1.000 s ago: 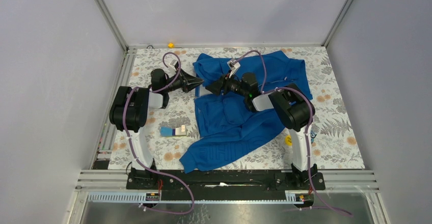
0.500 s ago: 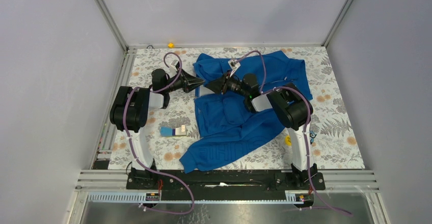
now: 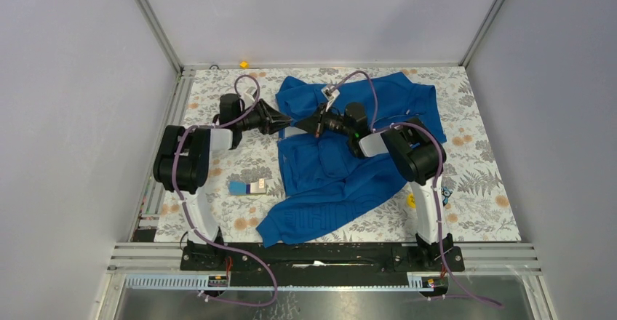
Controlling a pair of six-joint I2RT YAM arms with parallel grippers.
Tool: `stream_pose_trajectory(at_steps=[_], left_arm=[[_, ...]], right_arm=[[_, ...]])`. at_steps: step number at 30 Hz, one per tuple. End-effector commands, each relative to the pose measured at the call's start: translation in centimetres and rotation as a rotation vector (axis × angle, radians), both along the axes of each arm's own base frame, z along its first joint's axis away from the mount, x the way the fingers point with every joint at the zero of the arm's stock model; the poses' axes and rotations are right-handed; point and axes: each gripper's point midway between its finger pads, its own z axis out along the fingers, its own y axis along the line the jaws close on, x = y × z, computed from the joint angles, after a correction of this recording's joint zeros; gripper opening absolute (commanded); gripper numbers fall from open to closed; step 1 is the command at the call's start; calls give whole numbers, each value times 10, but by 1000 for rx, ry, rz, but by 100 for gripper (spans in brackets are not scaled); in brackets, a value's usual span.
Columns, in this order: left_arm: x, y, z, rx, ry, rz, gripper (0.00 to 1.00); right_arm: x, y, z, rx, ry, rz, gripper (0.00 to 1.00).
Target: Zip up the jacket
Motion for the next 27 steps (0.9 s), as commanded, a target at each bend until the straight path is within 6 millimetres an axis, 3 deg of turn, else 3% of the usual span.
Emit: stream_pose_trajectory(at_steps=[1,4,9,12,22,27], left_arm=[[6,18,14,266,-118,48,43],[-1,38,15,384,-119,134,59],[-22,56,-18,443,-33,207,64],[-24,54,-34,413,12,234,59],[-20,56,-83,472,152,302,46],[-16,49,-91,454,163,297,40]], right_arm=[[15,4,27,-86,-233,77,0],[22,12,13,-166,-211,136,0],[40,16,6,-281,-252,175,0],[48,16,-1,-318,-269,192,0],[46,13,-6,-310,-236,183,0],[49,14,-5,-312,-233,171,0]])
